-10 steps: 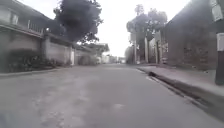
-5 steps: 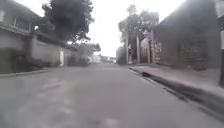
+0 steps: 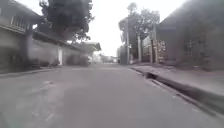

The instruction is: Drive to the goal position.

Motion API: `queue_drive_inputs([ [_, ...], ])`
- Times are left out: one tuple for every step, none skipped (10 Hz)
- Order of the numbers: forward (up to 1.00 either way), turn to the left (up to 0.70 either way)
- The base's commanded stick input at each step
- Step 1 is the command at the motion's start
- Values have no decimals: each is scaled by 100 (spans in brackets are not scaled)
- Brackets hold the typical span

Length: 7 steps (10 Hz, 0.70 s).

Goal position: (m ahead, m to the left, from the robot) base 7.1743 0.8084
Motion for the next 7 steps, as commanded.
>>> queue_drive_inputs([
  [100, 0],
  [100, -3],
  [100, -26],
  [100, -38],
  [100, -25],
  [100, -2],
  [100, 0],
])
